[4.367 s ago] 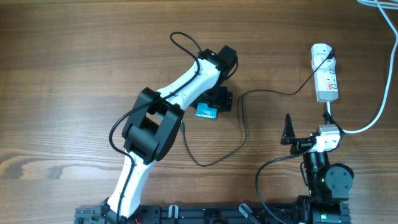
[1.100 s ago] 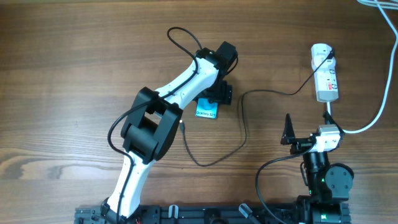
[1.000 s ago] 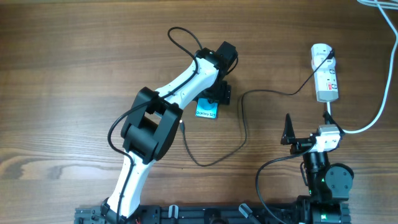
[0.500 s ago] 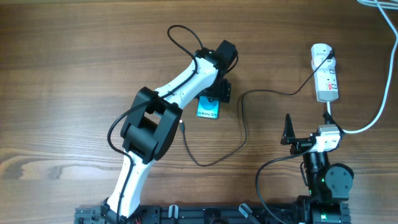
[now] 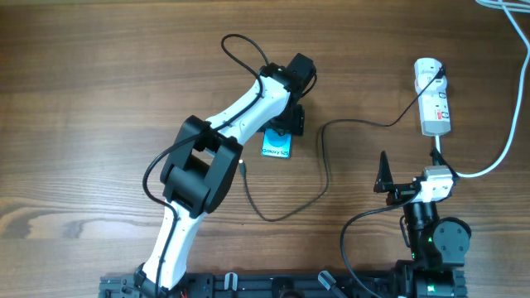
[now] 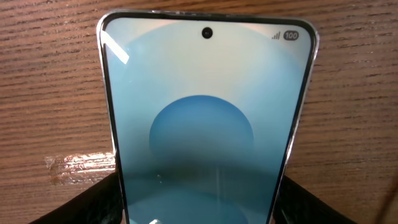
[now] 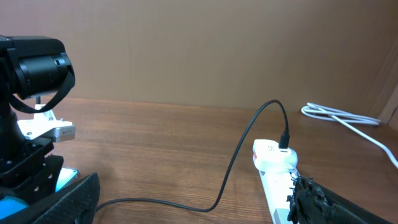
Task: Plug charger to phone and switch on socket
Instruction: 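Lower the left gripper and close it on the phone's sides, then lift the phone with the left gripper and pull it back slightly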
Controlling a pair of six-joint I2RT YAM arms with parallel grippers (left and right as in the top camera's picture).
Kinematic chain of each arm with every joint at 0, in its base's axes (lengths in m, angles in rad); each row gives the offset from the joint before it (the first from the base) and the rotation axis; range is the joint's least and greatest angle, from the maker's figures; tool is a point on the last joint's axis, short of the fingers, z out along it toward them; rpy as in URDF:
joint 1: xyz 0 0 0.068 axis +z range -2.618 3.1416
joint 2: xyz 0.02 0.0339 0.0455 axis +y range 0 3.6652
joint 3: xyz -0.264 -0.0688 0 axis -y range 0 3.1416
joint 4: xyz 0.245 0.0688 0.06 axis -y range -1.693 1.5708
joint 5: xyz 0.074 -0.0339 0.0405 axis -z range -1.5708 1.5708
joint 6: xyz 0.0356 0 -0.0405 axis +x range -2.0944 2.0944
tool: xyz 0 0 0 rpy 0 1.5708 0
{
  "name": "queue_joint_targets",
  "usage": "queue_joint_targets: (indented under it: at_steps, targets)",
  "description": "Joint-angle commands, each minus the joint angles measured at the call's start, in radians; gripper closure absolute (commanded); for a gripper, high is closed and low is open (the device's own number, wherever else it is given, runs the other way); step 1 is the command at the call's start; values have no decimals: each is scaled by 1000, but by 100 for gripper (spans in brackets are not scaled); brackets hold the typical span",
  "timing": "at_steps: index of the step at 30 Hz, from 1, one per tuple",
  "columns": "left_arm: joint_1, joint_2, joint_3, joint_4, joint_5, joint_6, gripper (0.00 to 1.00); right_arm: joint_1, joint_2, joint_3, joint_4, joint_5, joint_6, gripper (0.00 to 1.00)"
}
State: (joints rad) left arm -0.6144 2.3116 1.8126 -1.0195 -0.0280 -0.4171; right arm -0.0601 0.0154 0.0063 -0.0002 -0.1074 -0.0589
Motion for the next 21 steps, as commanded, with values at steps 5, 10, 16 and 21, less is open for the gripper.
queue_joint_targets:
  at_steps: [5, 10, 16, 21]
  targets:
    - [51, 16, -26, -37, -14, -10, 36, 5, -8, -1, 4, 10, -19, 0]
    - [118, -8, -26, -71, -14, -10, 35, 5, -8, -1, 4, 10, -19, 0]
    - [216, -8, -27, -100, -91, 3, 34, 5, -8, -1, 4, 10, -19, 0]
    - [274, -8, -27, -95, -105, 18, 32, 5, -8, -1, 4, 10, -19, 0]
